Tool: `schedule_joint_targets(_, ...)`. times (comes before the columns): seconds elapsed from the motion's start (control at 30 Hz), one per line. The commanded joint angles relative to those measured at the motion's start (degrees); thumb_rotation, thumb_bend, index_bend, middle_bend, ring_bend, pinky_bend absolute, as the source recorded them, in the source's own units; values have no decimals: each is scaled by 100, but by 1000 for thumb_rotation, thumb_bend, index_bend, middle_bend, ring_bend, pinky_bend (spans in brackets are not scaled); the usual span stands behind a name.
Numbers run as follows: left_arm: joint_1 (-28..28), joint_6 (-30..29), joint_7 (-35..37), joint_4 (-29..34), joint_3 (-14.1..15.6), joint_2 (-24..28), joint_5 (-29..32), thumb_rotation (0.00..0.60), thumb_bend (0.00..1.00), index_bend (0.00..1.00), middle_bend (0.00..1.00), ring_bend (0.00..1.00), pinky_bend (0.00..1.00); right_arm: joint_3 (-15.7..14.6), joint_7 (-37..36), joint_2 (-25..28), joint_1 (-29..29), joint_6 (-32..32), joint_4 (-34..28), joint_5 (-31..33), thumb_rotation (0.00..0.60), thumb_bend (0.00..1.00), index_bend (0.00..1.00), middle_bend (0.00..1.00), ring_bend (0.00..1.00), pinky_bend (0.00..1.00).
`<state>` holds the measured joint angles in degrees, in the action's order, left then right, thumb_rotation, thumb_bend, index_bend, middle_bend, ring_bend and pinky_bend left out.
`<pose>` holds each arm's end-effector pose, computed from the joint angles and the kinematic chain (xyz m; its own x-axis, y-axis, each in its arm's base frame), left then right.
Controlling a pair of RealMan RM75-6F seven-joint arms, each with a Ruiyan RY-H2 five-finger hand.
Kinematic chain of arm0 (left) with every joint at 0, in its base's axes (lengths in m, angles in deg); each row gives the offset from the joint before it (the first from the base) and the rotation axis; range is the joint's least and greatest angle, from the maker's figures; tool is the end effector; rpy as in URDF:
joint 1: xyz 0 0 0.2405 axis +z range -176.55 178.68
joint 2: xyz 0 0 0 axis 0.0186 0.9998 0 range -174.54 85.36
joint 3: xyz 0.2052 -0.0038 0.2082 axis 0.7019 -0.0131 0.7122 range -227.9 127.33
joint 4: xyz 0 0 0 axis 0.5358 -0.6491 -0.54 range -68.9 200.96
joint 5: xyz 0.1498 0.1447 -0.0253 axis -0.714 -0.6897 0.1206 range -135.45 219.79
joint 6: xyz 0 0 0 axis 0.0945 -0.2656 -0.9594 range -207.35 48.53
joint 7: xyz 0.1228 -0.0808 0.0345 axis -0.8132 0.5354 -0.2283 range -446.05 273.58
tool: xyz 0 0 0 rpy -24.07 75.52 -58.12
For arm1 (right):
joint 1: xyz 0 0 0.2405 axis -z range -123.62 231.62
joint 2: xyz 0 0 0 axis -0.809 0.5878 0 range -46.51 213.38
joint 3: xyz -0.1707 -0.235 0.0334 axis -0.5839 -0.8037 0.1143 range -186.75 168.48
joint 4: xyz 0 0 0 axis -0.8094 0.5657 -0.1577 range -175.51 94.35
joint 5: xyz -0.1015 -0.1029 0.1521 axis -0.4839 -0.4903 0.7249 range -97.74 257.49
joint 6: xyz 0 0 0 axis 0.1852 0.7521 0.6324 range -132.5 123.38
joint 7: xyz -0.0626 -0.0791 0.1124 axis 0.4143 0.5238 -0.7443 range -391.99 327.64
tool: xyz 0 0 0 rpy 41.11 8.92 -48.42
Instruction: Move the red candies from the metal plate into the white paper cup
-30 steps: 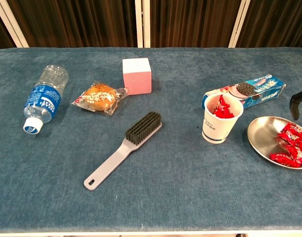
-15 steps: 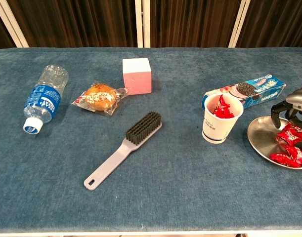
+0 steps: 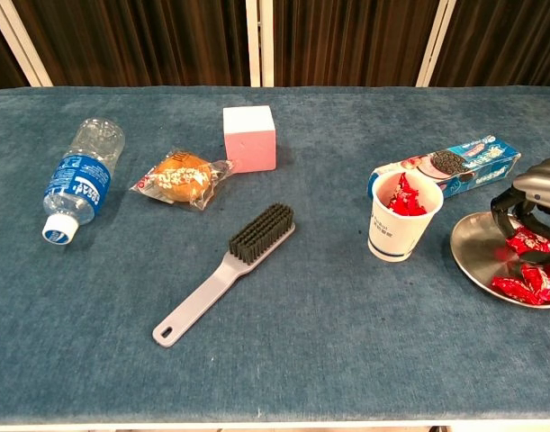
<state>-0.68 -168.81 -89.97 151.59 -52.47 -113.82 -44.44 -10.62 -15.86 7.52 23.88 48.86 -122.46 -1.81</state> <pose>-0.3643 0.1698 0.1623 0.4824 -0.0382 0.8751 0.8759 0.0370 -0.4812 -0.3016 -0.3049 0.0377 0.7187 -0.3061 0.6243 -0.6883 -0.4409 0.5761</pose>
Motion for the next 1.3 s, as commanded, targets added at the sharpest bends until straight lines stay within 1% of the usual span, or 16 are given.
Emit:
schedule_joint_targets(0.03,0,6,0,-1,1,3,4,600,0,100,57,0,0,79,-83,119,-2,138,-155,-55,600,544,659,809,963,1000)
schedule_joint_targets(0.1,0,10,1,2,3,6,4,600,0,100,57,0,0,171,-241,267,-19,271,-391,-127,600,544,659,809,963,1000)
schedule_joint_targets(0.23,0,1,-6,14,0,12,-3,600,0,100,57,0,0,418,-635,679,-135,559,-1077,-414,600,544,661,809,963,1000)
schedule_joint_targets(0.33,-6,-1,-11,22,-5,11,-8,600,0,100,57,0,0,656,-803,891,-313,657,-1561,-591,600,544,660,809,963,1000)
schedule_joint_targets(0.43,-10,-8,-20,22,-11,10,-17,600,0,100,57,0,0,816,-815,886,-491,608,-1773,-647,600,544,651,809,963,1000)
schedule_joint_targets(0.5,-7,-12,-19,20,-12,13,-13,600,0,100,57,0,0,878,-738,784,-616,511,-1819,-642,600,544,644,809,963,1000)
schedule_joint_targets(0.67,4,-5,3,4,-11,20,12,600,0,100,57,0,0,857,-517,425,-844,164,-1663,-487,600,544,622,809,963,1000)
schedule_joint_targets(0.87,6,8,32,-39,-9,5,22,600,0,100,57,0,0,747,-345,127,-909,22,-1444,-360,600,544,592,809,963,1000)
schedule_joint_targets(1.07,7,11,55,-80,-12,-15,31,600,0,100,57,0,0,625,-272,39,-888,-9,-1330,-302,600,544,549,809,963,1000)
schedule_joint_targets(1.23,2,2,68,-89,-9,-20,6,600,0,100,57,0,0,558,-343,9,-862,63,-1284,-372,600,534,450,809,962,1000)
schedule_joint_targets(1.3,5,-5,67,-91,-13,-18,9,600,0,100,57,0,0,528,-350,26,-846,102,-1288,-421,600,519,429,809,962,1000)
